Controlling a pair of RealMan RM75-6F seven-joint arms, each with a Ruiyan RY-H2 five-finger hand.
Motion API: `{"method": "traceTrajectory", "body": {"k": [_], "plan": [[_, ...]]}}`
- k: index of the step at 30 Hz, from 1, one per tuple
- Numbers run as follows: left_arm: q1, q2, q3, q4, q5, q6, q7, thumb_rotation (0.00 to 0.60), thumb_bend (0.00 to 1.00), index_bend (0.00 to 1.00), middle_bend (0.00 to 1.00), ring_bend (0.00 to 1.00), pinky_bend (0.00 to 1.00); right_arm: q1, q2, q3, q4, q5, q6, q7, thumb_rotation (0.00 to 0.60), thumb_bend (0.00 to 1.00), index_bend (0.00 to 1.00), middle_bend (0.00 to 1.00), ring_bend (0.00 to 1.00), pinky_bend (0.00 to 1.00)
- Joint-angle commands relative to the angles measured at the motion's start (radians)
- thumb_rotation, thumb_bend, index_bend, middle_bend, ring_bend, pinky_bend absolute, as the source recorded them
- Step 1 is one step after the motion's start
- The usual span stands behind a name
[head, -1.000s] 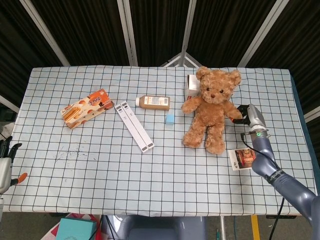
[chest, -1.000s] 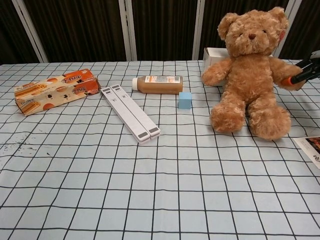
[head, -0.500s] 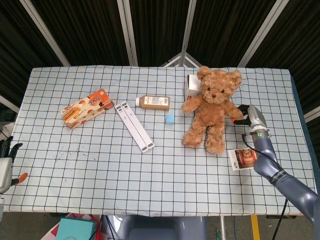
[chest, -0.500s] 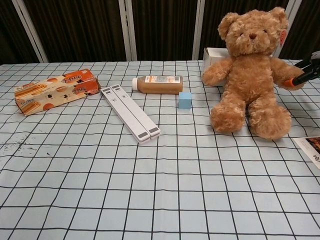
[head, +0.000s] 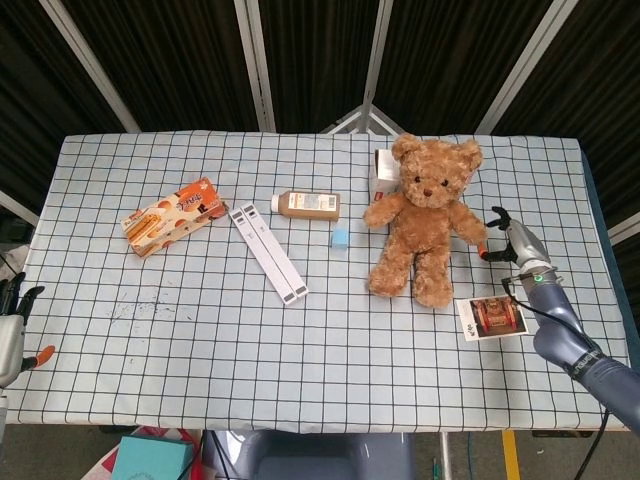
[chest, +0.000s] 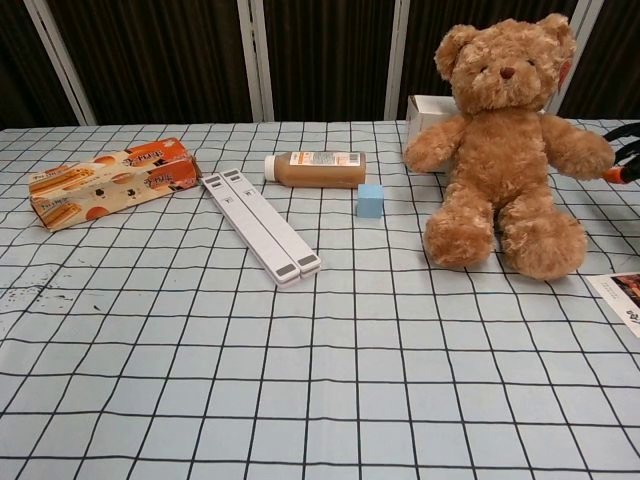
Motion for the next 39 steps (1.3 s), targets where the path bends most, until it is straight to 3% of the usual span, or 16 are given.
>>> {"method": "traceTrajectory", "body": {"k": [1, 5, 9, 15, 22, 28, 33, 39], "plan": [[0.0, 0.002, 0.001, -0.001, 0.005, -0.001, -0.003, 0.6, 0.24, 0.16, 0.0, 0.0, 0.03, -0.059, 0.065, -0.022, -0.075, -0.037, 0.028, 0.018, 0.6, 0.44, 0.03, 0.22, 0.15, 0.0], [0.001, 0.006, 0.005, -0.004, 0.011, 0.0, -0.008, 0.6, 0.24, 0.16, 0.0, 0.0, 0.03, -0.152, 0.134, -0.024, -0.189, -0.102, 0.124, 0.062, 0.6, 0.44, 0.01, 0.21, 0.15, 0.0], [0.004, 0.01, 0.01, -0.008, 0.023, 0.003, -0.016, 0.6, 0.24, 0.16, 0.0, 0.0, 0.03, -0.297, 0.218, -0.039, -0.357, -0.253, 0.302, 0.136, 0.6, 0.44, 0.0, 0.2, 0.14, 0.0], [0.005, 0.011, 0.023, -0.013, 0.046, 0.003, -0.015, 0.6, 0.24, 0.16, 0.0, 0.0, 0.03, -0.507, 0.277, -0.133, -0.52, -0.521, 0.653, 0.164, 0.6, 0.38, 0.0, 0.19, 0.13, 0.0], [0.01, 0.012, 0.037, -0.019, 0.074, 0.011, -0.014, 0.6, 0.24, 0.16, 0.0, 0.0, 0.03, -0.623, 0.235, -0.24, -0.544, -0.677, 0.893, -0.002, 0.6, 0.33, 0.0, 0.15, 0.06, 0.0], [0.015, 0.022, 0.04, -0.019, 0.084, 0.013, -0.032, 0.6, 0.24, 0.16, 0.0, 0.0, 0.03, -0.642, 0.243, -0.315, -0.559, -0.766, 0.928, -0.197, 0.6, 0.33, 0.0, 0.12, 0.02, 0.0], [0.019, 0.03, 0.043, -0.02, 0.095, 0.019, -0.049, 0.6, 0.24, 0.16, 0.0, 0.0, 0.03, -0.645, 0.219, -0.318, -0.534, -0.829, 0.994, -0.316, 0.6, 0.33, 0.0, 0.12, 0.02, 0.0], [0.024, 0.034, 0.044, -0.018, 0.111, 0.028, -0.065, 0.6, 0.24, 0.16, 0.0, 0.0, 0.03, -0.649, 0.149, -0.316, -0.391, -0.959, 1.119, -0.278, 0.6, 0.33, 0.0, 0.11, 0.02, 0.0]]}}
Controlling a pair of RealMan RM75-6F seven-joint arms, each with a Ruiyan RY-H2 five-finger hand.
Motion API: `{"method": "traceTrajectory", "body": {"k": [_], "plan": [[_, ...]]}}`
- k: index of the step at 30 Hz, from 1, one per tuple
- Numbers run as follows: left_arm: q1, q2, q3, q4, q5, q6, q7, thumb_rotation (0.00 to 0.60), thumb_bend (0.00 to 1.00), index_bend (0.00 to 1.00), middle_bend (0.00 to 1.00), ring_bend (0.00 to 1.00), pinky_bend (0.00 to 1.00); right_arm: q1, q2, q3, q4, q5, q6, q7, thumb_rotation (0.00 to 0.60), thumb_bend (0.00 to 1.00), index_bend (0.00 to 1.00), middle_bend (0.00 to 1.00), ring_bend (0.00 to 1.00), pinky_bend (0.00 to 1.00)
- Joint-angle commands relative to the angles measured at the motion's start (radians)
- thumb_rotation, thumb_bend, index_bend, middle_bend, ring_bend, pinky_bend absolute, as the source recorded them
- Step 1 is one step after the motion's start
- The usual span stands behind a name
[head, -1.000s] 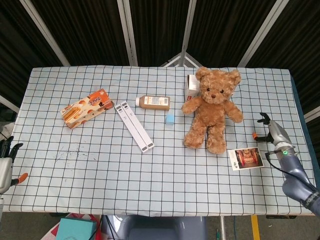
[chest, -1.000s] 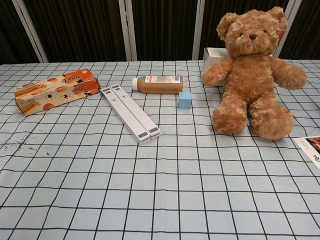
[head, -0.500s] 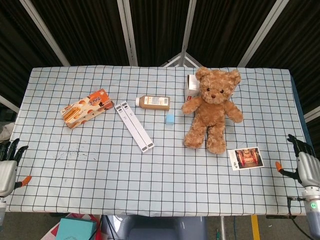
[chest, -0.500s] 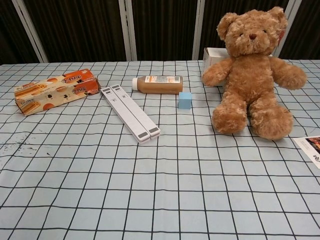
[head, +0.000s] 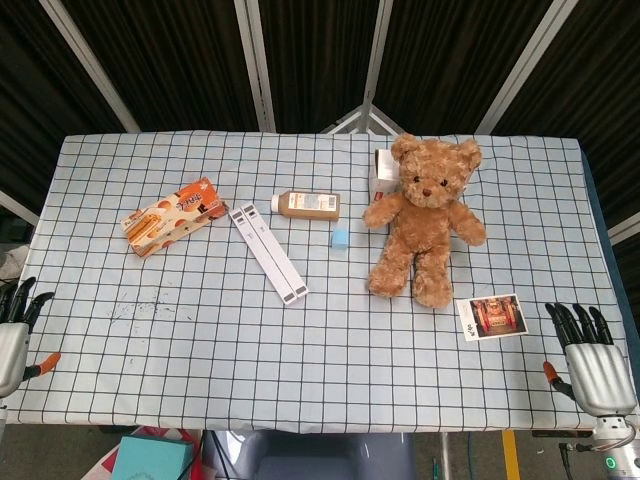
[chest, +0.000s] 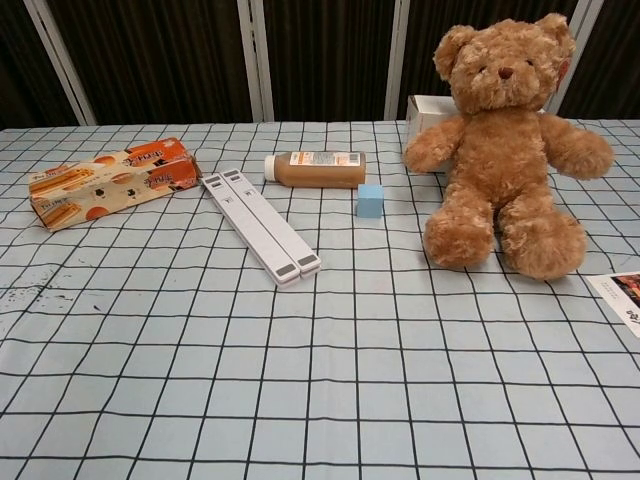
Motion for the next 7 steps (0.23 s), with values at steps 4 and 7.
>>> {"method": "traceTrajectory", "body": {"k": [4, 7], "plan": [[0.004, 0.001, 0.003, 0.001, 0.014, 0.007, -0.004, 0.6, 0.24, 0.16, 0.0, 0.0, 0.03, -0.01, -0.044, -0.005, 0.088, -0.063, 0.071, 0.075, 0.6, 0.33, 0.0, 0.11, 0.02, 0.0], [0.006, 0.001, 0.003, 0.003, 0.017, 0.011, -0.007, 0.6, 0.24, 0.16, 0.0, 0.0, 0.03, -0.013, -0.042, 0.004, 0.096, -0.051, 0.079, 0.096, 0.6, 0.33, 0.0, 0.1, 0.02, 0.0]]}}
